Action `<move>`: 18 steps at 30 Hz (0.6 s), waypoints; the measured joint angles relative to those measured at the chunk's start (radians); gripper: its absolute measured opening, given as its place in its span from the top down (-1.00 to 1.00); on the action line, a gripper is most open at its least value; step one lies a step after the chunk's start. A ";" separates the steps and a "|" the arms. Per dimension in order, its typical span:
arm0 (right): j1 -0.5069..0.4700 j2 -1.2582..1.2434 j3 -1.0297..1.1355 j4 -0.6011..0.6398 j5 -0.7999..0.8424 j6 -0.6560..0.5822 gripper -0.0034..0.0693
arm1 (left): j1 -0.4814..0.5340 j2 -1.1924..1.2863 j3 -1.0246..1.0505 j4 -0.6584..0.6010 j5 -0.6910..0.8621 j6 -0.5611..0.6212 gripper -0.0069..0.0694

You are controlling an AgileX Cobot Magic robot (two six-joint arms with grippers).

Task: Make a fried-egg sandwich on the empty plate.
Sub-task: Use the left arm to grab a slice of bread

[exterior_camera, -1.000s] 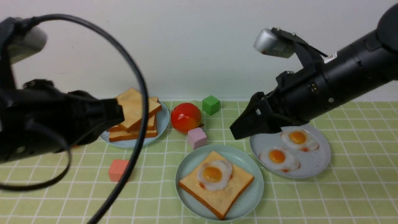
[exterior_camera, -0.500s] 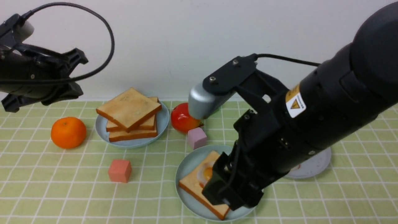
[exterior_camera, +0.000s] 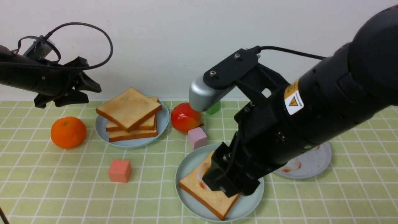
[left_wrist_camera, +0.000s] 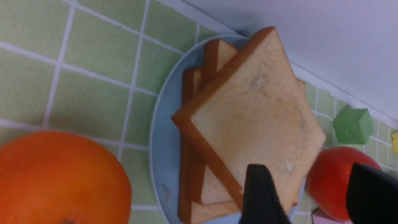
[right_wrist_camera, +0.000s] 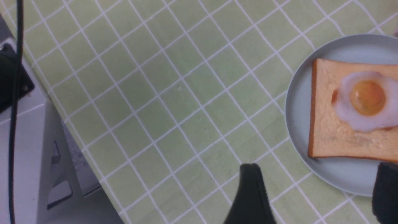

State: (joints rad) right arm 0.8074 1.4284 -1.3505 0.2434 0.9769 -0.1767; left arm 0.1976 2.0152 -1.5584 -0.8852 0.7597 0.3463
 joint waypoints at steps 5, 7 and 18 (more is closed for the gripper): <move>0.000 0.000 0.000 0.000 -0.056 0.140 -0.48 | 0.000 0.108 -0.114 0.009 0.009 0.004 -0.53; 0.000 0.000 0.000 0.000 -0.084 0.177 -0.48 | 0.000 0.141 -0.150 0.012 0.020 0.006 -0.55; 0.000 0.000 0.000 0.001 -0.121 0.177 -0.15 | 0.000 0.211 -0.202 0.060 0.026 0.006 -0.55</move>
State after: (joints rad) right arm 0.8074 1.4284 -1.3505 0.2443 0.8561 0.0000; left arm 0.1976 2.2264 -1.7601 -0.8252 0.7856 0.3523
